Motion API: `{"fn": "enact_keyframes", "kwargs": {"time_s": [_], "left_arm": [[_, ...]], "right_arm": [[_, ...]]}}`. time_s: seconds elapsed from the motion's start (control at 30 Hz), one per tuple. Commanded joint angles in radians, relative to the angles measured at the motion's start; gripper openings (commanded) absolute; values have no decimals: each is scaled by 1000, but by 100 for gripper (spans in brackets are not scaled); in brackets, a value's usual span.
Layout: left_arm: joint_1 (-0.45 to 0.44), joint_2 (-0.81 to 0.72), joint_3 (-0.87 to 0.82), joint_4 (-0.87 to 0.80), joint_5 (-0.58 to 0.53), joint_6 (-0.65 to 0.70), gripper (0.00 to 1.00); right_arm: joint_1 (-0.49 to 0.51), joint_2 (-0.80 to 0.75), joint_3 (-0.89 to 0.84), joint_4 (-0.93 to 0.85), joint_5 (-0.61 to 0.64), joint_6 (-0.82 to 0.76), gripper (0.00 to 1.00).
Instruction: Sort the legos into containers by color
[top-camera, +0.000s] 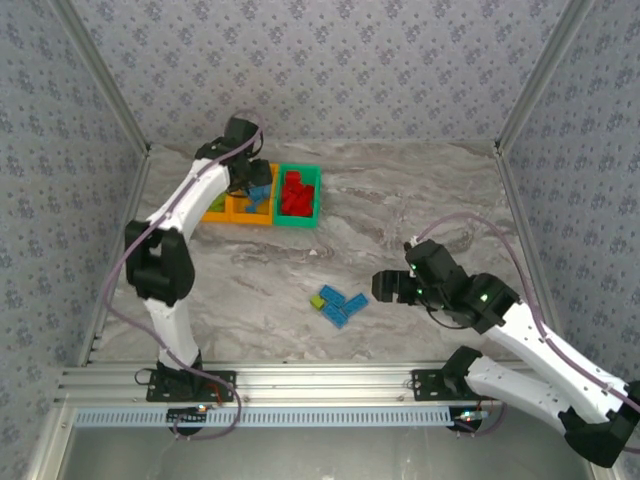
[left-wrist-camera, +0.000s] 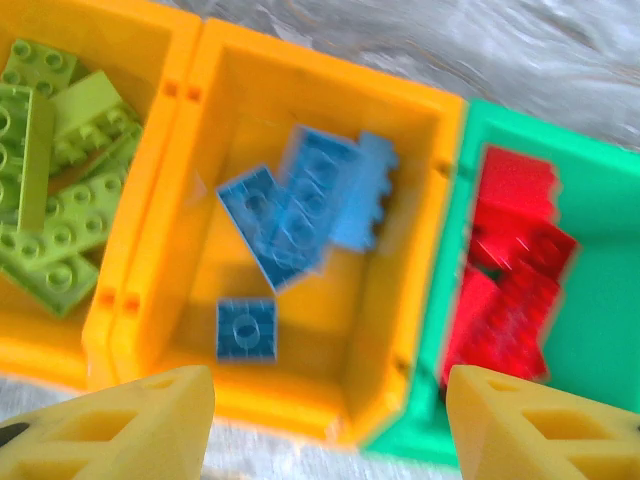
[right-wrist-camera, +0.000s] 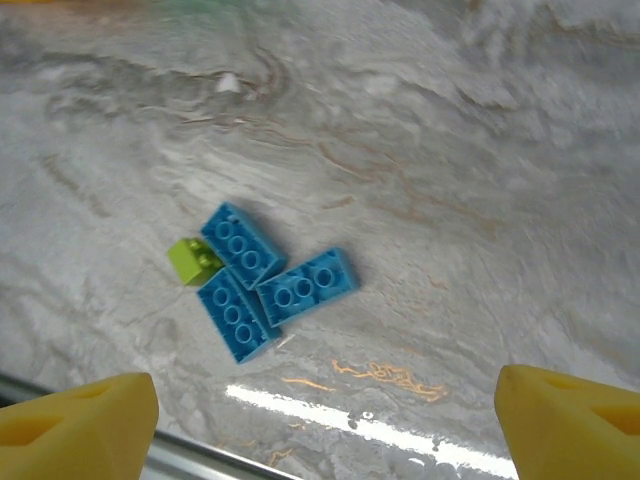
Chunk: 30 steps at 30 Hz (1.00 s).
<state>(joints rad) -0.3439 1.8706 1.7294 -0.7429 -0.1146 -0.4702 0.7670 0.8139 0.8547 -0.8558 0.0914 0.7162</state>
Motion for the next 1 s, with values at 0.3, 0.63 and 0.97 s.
{"fn": "enact_keyframes", "kwargs": {"time_s": [0.3,0.63,0.97], "left_arm": [[-391,-770,-484,82,158,449,66],[-492,-1109,-864,150,307,1063,93],[-504,-1078,-953,89,357,1169,99]], "right_arm": [[76,162,-176,230,-35,756,90],[74,487,-57,215,-124,827,89],[42,717,-22,341,-202,830,71]]}}
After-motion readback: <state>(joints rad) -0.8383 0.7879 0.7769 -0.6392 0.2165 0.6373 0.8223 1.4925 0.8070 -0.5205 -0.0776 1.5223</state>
